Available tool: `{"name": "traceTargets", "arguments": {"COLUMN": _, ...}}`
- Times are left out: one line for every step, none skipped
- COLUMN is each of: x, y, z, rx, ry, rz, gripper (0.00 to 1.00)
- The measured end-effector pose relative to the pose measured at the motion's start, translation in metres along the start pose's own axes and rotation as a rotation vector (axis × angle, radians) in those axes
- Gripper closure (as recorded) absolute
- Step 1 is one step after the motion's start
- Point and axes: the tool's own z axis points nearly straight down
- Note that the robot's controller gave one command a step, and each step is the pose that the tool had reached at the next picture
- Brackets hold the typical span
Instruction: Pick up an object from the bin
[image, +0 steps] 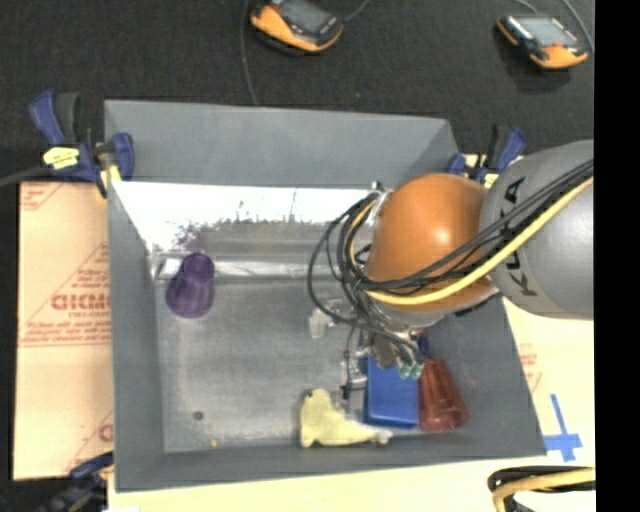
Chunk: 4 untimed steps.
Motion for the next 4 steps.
{"name": "traceTargets", "arguments": {"x": 0.028, "y": -0.067, "z": 0.03, "rx": -0.001, "ry": 0.001, "rz": 0.089, "gripper": 0.0}}
{"name": "traceTargets", "arguments": {"x": 0.029, "y": -0.049, "z": 0.056, "rx": 0.0, "ry": 0.0, "rz": 0.029, "gripper": 0.0}}
{"name": "traceTargets", "arguments": {"x": 0.03, "y": -0.054, "z": 0.09, "rx": 0.001, "ry": 0.004, "rz": -0.176, "gripper": 0.0}}
{"name": "traceTargets", "arguments": {"x": 0.027, "y": -0.026, "z": 0.104, "rx": -0.001, "ry": 0.004, "rz": 0.033, "gripper": 0.0}}
